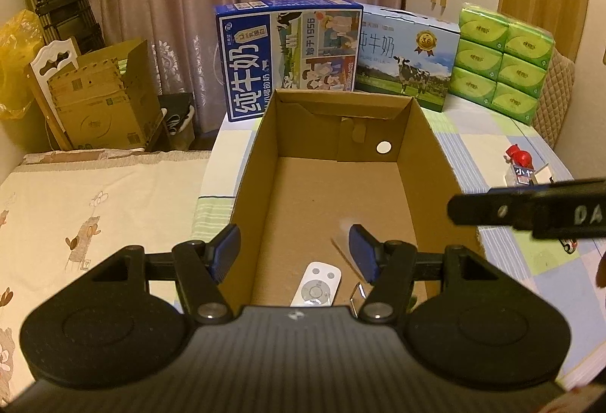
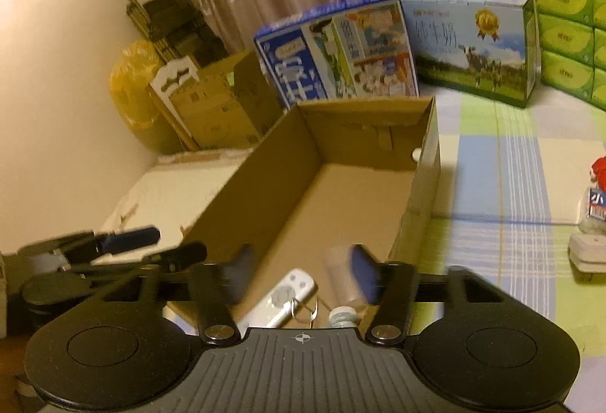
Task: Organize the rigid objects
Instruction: 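Lower the green jar into the box and open the right tool, then move both tools back from the box toward the items on the table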
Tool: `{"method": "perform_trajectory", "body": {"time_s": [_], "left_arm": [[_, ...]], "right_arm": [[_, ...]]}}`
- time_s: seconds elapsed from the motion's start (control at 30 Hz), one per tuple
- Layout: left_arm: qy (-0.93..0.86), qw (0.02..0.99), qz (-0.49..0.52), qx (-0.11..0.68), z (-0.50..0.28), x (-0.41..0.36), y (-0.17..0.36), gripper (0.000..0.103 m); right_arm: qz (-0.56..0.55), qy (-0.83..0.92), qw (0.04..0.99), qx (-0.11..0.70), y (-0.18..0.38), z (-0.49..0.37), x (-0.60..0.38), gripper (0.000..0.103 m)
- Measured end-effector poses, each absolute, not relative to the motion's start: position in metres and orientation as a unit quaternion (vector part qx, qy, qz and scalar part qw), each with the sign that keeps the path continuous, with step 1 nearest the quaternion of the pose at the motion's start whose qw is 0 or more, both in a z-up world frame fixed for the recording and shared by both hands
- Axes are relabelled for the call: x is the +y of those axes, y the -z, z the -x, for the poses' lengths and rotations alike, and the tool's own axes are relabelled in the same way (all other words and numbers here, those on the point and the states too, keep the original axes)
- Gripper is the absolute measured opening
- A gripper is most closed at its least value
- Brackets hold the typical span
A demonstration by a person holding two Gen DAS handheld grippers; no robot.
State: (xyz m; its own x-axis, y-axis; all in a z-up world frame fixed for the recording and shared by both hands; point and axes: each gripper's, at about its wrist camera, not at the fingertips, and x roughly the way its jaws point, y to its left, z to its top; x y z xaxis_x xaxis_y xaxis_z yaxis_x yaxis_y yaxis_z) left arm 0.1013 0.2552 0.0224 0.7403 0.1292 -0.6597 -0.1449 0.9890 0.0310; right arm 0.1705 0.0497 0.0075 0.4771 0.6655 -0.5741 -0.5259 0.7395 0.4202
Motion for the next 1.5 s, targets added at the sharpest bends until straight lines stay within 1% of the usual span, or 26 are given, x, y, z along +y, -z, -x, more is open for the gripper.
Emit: {"method": "perform_trajectory", "body": {"time_s": [0.3,0.87,1.2,1.33,1.5], "left_arm": [[-0.073,0.932,0.024,0.353,-0.092,0.248,-0.026,0.059],[-0.054,0.942,0.023,0.329,-0.07,0.2,-0.058,0.059],[-0.021,0.95,0.024,0.311,-0.07,0.158,-0.072,0.073],[-0.004,0.953,0.026,0.303,-0.073,0.137,-0.077,0.076],[0.022,0.953,0.024,0.3,-0.082,0.109,-0.078,0.077]], "right_arm": [[-0.085,-0.338,0.861,0.371,-0.011,-0.157,0.032,0.059],[-0.076,-0.298,0.882,0.357,-0.028,-0.119,-0.035,0.059],[-0.074,-0.255,0.904,0.336,-0.039,-0.102,-0.097,0.059],[-0.075,-0.227,0.914,0.329,-0.039,-0.097,-0.131,0.059],[-0.083,-0.183,0.922,0.331,-0.032,-0.096,-0.178,0.059]]}}
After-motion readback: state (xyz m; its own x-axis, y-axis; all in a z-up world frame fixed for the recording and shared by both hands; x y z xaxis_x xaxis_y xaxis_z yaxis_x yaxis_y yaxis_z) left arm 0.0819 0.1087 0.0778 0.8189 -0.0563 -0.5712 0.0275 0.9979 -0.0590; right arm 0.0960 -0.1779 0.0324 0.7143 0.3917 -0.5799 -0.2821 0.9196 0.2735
